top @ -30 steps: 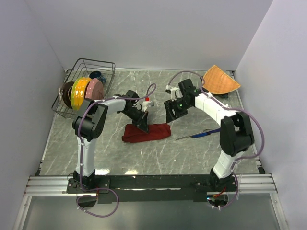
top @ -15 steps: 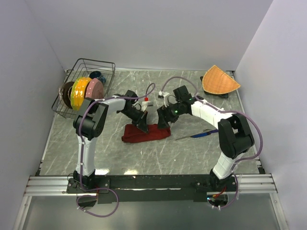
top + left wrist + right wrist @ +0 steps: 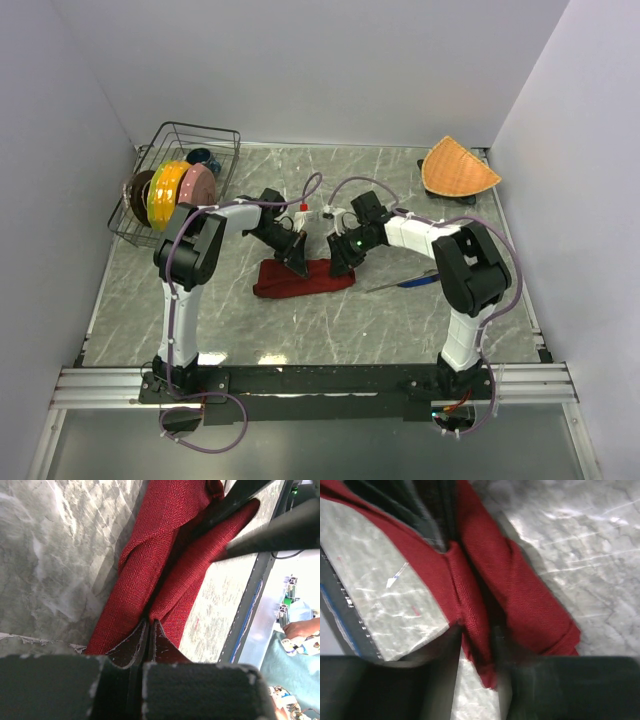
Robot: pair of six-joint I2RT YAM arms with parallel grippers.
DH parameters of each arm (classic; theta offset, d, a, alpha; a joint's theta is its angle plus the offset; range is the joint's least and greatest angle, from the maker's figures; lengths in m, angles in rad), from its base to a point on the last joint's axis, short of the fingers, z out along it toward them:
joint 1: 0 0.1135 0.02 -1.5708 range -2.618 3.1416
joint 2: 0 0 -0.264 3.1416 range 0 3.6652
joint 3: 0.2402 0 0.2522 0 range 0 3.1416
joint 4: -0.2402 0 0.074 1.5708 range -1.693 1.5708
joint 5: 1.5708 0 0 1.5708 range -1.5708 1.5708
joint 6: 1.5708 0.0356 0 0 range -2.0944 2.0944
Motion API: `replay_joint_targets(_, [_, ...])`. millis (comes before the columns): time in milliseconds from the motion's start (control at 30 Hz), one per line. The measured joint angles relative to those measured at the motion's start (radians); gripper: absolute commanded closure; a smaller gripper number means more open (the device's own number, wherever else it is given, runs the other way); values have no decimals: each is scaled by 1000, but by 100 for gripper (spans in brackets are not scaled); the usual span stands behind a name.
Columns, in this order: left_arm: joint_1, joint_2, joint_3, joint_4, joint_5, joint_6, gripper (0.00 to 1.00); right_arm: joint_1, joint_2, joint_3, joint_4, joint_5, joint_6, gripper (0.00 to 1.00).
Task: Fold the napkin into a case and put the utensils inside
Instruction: Fold the 2/3-rectangle-folded napkin at the center of the board.
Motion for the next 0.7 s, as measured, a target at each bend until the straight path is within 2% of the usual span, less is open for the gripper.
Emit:
replay_joint_targets(33, [0,0,0,-2,0,0,99,0,8,1,0,7,7,89])
replay_joint_targets(100, [4,0,0,-3,2,0,97,0,25,10,-8,14,17,100])
replay_joint_targets(167, [8,0,0,-6,3,-1,92,0,46,25,-16,18,27,100])
replay_joint_targets(300, [27,-14,-31,14,21,-1,68,0,72,34,-16,14,46,100])
replay_joint_targets(400, [43,-64,-79,40,29,-2,56,1,72,34,-17,6,56,100])
replay_joint_targets(700, [60,-185,-130,179,29,-26,50,0,72,34,-18,-6,62,100])
